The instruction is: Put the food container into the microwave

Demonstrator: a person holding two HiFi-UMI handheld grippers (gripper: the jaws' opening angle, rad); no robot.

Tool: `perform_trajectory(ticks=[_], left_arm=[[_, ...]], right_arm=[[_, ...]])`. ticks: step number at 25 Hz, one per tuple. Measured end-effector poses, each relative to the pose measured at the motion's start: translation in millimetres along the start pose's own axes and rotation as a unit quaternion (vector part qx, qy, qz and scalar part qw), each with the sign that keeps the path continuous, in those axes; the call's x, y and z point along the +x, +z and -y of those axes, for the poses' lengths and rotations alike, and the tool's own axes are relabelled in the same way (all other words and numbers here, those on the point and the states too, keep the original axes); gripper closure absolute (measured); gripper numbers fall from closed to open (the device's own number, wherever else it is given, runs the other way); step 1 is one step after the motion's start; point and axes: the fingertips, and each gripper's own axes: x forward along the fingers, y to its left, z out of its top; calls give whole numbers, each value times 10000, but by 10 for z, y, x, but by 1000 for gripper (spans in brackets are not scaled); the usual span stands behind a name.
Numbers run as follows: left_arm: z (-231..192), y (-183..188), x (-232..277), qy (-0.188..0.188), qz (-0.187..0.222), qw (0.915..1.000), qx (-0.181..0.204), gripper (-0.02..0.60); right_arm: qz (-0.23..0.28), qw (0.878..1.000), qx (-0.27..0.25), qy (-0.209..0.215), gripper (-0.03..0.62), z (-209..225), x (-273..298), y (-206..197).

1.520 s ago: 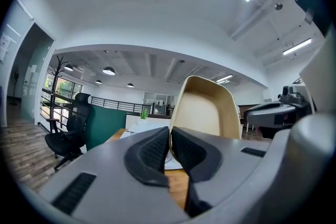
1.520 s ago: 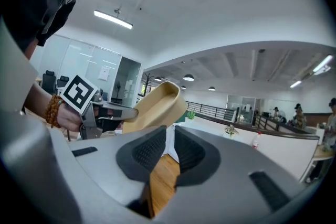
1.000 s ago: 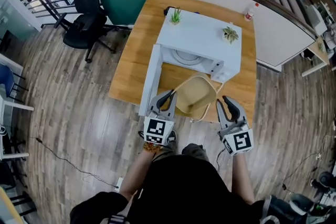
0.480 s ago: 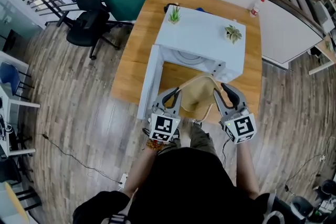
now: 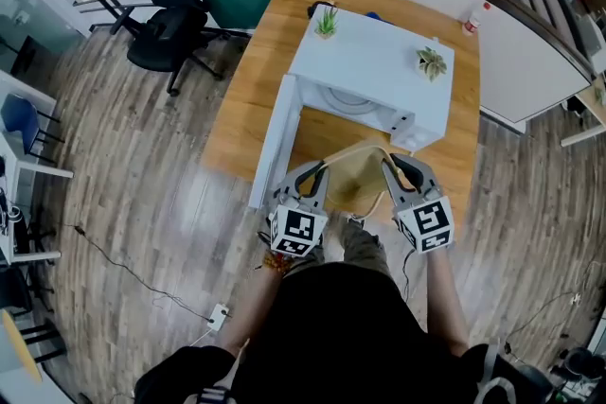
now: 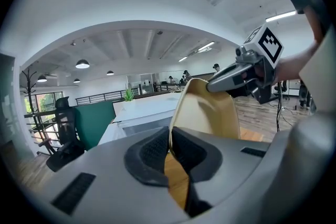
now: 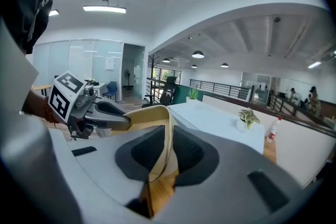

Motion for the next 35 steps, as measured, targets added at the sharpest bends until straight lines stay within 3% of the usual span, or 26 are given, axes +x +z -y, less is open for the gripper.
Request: perform_trajectory(ticks=[5,7,14,18,25,29,35], left_arm=[[-24,-93,-128,-111,-111,9998,125,548],[-16,-104,-169,-188,-97,9997,121,548],[4,-183,-317,-289,-12,9992,280,546],[111,-207,-400,-689,150,9971,282,545],[324,-5,-518,-1272,711,9886,371,543],[287,13,-566,-1228,757,9893,210,543],[105,123,-611,-950,963,9907,126,544]], right_arm=[[-348,9987,-366,-50,539,-132,74,-63],[-459,9983,-338,-117,520,-165,87,-130],[-510,9978,-173,-397,553,-308,41,-186],[-784,9950,-133,-600,568,-343,-2,-306],[-1342,9826,752,-1038,582,-256,-92,-725],[-1552,9757,999,-1179,582,-231,-122,-933],[-1648,9587,1922,-1293,580,-191,106,-1221]])
